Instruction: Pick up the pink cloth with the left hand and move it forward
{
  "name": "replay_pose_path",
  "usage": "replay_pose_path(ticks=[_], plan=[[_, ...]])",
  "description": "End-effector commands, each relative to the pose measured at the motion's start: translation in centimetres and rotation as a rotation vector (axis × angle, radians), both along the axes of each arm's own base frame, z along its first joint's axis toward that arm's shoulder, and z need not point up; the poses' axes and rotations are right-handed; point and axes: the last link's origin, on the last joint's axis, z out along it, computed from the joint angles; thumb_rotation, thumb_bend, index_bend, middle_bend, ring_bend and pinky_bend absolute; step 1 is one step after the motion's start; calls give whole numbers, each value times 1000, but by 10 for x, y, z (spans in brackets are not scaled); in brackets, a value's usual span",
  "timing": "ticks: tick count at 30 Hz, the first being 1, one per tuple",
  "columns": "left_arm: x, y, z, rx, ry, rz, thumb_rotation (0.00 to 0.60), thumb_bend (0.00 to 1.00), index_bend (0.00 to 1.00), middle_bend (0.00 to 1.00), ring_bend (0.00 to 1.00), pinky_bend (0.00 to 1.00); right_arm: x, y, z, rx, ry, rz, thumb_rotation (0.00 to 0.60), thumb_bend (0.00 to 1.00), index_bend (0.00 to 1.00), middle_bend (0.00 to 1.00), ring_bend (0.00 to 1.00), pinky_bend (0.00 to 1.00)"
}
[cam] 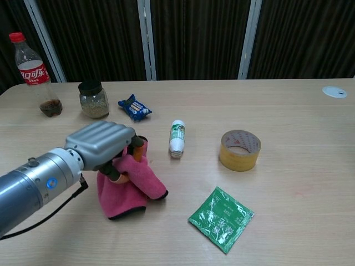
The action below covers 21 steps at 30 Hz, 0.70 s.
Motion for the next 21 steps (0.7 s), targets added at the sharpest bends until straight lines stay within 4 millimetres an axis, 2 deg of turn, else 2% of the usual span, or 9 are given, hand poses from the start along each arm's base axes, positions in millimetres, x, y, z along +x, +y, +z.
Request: replay_pose_path(ticks=[1, 9, 21], plan=[[-2, -7, -12, -33, 29, -17, 600, 654, 859, 590, 487, 549, 0, 0, -1, 3, -3, -2, 600, 0, 0, 0, 0, 164], [-23, -8, -17, -42, 70, 3, 600, 654, 859, 590, 487, 549, -1, -2, -2, 7, -7, -7, 600, 0, 0, 0, 0, 164], [-74, 12, 10, 28, 161, 73, 600, 654, 859, 590, 487, 549, -1, -2, -3, 9, -5, -6, 600, 0, 0, 0, 0, 164]])
